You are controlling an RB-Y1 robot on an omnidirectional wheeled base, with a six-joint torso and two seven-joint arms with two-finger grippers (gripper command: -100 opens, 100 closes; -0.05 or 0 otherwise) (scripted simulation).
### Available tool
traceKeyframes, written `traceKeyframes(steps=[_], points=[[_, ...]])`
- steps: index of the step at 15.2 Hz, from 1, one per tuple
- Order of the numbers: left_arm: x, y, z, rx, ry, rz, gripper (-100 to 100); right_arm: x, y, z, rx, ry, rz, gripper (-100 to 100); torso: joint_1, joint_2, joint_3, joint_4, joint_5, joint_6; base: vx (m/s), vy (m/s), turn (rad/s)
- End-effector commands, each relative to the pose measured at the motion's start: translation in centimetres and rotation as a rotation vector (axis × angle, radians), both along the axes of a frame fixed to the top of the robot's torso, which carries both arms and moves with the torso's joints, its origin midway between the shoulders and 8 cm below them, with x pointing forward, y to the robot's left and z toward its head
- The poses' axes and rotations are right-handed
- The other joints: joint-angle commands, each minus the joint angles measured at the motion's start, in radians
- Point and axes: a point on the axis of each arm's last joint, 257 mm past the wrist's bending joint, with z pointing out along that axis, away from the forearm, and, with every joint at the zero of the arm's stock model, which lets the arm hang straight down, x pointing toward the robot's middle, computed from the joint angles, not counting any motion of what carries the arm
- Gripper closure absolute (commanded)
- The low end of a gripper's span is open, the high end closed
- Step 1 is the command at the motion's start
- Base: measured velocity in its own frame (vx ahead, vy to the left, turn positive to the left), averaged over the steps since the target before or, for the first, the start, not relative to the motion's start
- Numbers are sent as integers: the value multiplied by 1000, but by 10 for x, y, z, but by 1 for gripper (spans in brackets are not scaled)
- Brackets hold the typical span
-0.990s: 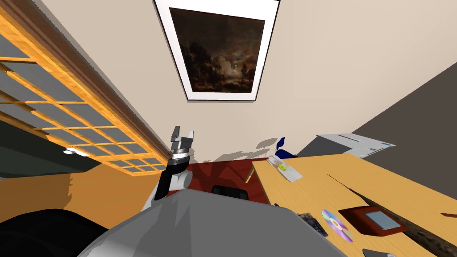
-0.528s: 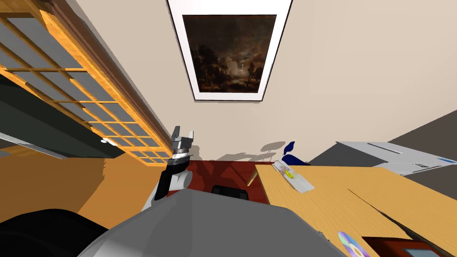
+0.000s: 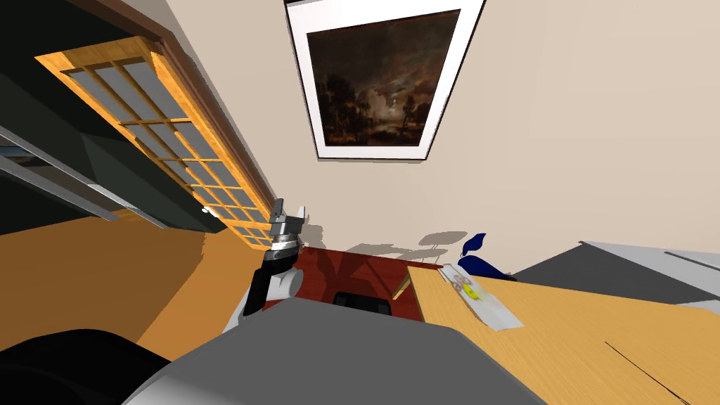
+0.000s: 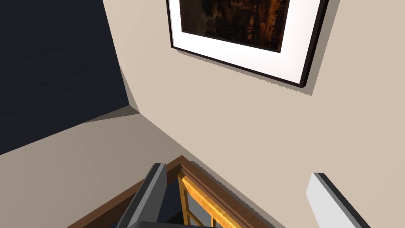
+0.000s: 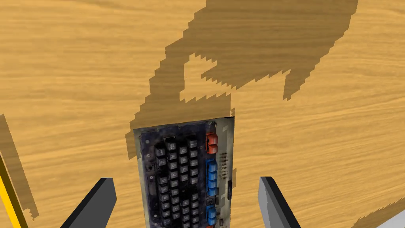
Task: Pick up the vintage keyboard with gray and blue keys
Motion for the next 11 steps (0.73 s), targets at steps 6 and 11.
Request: traceKeyframes(steps=[6,11], points=[[0,0,0,0,0,0,0,-27,-15,-9,-31,61,-44,-100,1,0,0,0,0,1,17,-26,108],[0,0,0,0,0,0,0,-23,-9,-19,-30,57,-42,-100,1,2,1,0,0,1,3,-30,-18]])
